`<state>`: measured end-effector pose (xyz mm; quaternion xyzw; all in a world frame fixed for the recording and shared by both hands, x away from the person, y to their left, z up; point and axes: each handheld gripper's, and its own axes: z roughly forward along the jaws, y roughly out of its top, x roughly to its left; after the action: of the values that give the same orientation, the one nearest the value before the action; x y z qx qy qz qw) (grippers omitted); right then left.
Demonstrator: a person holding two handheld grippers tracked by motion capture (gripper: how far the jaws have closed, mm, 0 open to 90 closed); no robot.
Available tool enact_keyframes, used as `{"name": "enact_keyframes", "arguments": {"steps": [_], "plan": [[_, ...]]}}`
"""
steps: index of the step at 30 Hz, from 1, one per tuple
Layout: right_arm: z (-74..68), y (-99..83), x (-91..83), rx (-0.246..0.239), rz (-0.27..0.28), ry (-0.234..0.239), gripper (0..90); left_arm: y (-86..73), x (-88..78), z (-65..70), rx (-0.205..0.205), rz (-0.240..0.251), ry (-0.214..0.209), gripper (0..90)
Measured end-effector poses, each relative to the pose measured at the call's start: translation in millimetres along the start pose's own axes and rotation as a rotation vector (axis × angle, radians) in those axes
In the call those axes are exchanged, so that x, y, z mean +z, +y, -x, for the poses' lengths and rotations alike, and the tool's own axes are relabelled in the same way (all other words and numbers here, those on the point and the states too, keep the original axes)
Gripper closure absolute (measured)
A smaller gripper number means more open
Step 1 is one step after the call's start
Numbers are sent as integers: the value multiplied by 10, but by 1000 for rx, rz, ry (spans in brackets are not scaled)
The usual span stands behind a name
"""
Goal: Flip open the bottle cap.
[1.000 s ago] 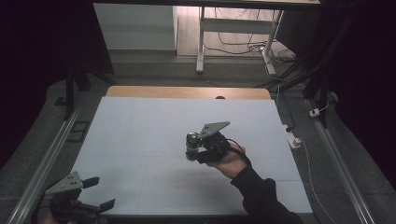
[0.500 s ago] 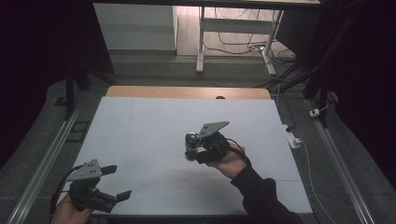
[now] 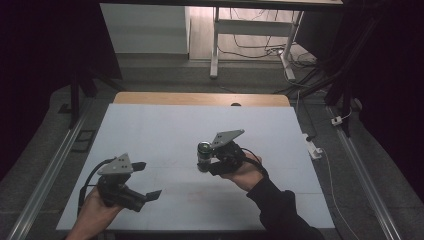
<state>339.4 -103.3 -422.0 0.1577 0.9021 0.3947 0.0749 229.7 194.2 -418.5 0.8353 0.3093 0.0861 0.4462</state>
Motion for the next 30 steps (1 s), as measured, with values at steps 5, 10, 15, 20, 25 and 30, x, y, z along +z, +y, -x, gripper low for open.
{"name": "enact_keyframes", "arguments": {"steps": [5,10,15,20,25,30], "plan": [[-4,12,4,-4,-1,1,531,141,110,2,34,6,-40,0],[-13,22,23,-4,-5,5,531,251,207,3,76,-4,-51,0],[-28,48,40,-9,-3,7,531,372,311,2,88,-1,-81,0],[-36,60,52,-9,-2,9,531,479,386,22,124,0,-96,14],[-36,54,56,-5,-2,7,531,530,457,42,163,-16,-104,85],[-38,55,61,-5,-4,7,531,561,468,25,198,-14,-99,266]]}}
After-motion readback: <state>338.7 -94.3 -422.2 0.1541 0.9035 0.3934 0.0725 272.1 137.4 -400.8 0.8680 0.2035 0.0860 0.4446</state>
